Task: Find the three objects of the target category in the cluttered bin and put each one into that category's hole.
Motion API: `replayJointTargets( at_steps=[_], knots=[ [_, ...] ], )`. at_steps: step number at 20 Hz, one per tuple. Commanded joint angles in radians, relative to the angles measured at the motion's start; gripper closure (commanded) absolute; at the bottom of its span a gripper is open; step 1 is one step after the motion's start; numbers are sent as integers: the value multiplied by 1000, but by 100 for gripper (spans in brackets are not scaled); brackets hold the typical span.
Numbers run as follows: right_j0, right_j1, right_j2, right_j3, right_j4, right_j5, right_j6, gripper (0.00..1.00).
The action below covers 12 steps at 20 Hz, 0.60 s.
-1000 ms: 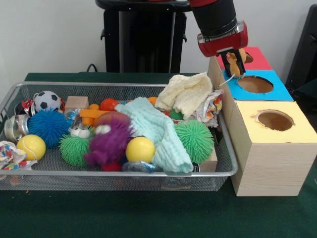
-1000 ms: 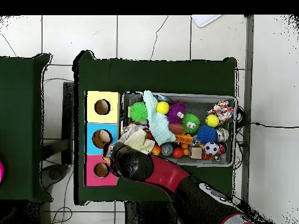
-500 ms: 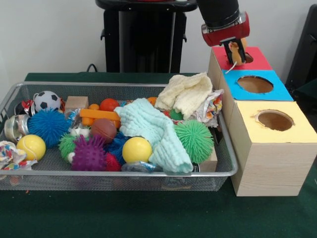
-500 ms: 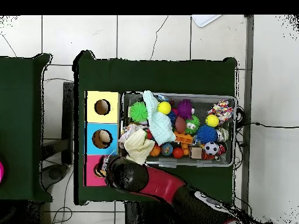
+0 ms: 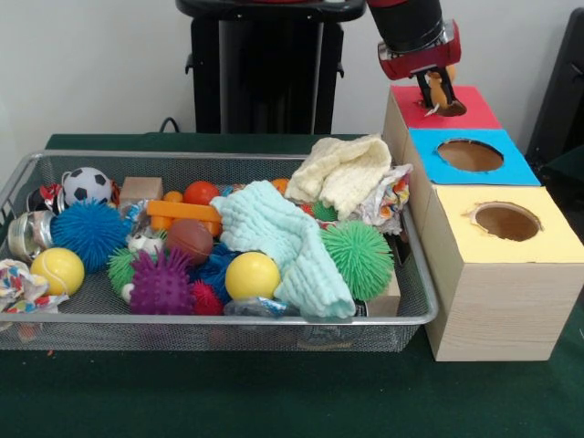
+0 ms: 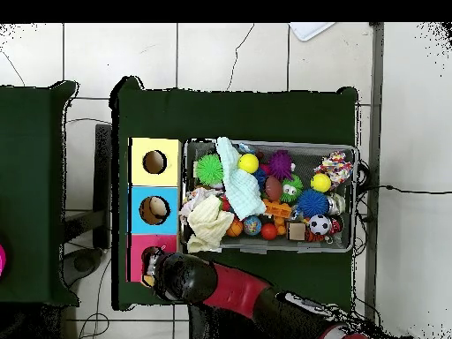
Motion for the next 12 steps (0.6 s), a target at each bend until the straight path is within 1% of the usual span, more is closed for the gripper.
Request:
replayJointTargets(
  at_steps=[1,6,12],
  knots=[
    [6,111,-18,-30,19,-104,256,100],
    [28,155,-34,-57,23,-139,256,100],
    [36,168,-32,-54,20,-155,260,100]
  ],
)
